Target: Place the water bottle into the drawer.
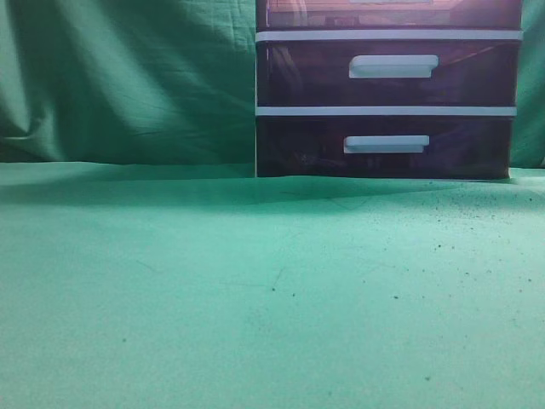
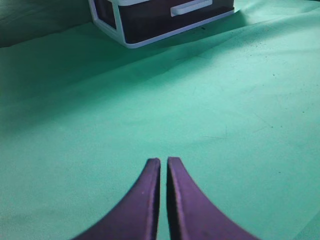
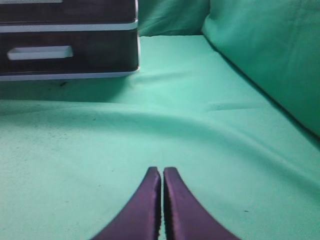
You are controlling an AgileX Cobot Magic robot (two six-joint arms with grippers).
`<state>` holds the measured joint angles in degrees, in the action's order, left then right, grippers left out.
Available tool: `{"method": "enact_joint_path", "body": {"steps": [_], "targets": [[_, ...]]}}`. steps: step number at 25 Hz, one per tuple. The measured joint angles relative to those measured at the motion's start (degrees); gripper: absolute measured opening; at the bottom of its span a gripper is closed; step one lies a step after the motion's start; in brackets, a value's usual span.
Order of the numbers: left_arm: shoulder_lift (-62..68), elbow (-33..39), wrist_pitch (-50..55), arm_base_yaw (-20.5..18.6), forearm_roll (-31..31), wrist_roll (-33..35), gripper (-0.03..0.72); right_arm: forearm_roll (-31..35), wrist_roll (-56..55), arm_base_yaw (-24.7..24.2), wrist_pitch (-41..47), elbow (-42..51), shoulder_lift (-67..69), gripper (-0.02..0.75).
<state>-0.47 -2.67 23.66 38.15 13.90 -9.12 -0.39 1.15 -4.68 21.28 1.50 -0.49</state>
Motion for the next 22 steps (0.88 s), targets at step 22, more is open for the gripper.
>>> {"method": "enact_joint_path", "body": {"steps": [22], "targets": [[0.0,0.0,0.0,0.0,0.0,0.0,0.0,2.62,1.15,3.18,0.12,0.0,0.0,0.0]]}}
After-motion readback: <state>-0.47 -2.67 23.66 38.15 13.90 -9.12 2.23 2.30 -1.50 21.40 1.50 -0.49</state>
